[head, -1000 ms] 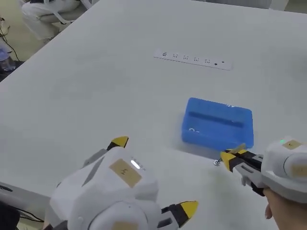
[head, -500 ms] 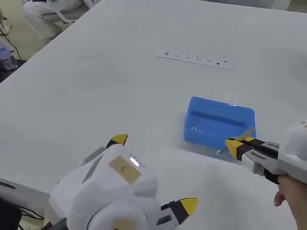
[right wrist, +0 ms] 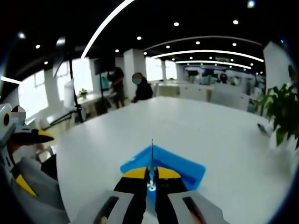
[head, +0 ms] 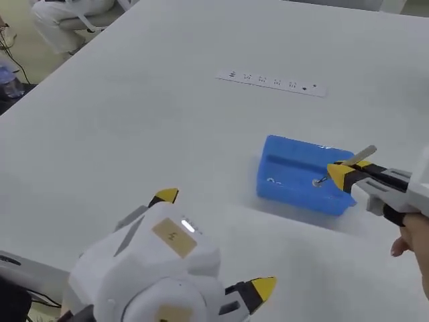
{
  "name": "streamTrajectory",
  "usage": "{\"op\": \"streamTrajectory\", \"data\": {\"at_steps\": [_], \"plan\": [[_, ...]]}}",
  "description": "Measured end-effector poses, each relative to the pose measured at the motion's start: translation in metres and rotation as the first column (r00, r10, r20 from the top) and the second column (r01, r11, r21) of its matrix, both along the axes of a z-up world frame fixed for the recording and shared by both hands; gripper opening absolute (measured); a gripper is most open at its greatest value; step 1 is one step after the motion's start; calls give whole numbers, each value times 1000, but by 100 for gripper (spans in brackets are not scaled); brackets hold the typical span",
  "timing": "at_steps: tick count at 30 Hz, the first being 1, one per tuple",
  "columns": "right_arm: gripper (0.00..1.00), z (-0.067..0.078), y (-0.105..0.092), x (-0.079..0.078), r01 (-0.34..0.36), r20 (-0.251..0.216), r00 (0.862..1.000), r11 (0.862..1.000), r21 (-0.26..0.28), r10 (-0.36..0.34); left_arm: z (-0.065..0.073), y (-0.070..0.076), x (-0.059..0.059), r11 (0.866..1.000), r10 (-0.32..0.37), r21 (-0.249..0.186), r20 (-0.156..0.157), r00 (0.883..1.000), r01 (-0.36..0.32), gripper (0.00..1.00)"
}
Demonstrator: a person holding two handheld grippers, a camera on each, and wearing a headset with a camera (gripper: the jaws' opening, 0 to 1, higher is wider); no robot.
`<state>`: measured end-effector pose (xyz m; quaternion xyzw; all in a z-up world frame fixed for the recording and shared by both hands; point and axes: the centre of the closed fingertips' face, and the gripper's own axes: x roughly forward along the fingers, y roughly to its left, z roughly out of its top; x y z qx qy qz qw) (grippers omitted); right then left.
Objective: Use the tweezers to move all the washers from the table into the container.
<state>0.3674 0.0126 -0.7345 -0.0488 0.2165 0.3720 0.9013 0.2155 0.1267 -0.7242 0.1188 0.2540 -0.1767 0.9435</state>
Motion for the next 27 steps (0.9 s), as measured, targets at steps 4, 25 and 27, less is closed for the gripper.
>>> {"op": "streamTrajectory", "data": {"at_steps": [4, 25, 27], "plan": [[1, -6, 2, 6, -5, 8, 1000, 1000, -31, 5, 0, 0, 0, 1000, -2, 3, 1, 1000, 2, 95], [2, -74, 2, 29, 0, -117, 993, 990, -138, -16, -5, 4, 0, 1000, 8, 13, -18, 1000, -8, 95], [2, -77, 1, 30, -3, -116, 993, 990, -142, -14, -5, 4, 0, 1000, 10, 9, -22, 1000, -10, 95]]}}
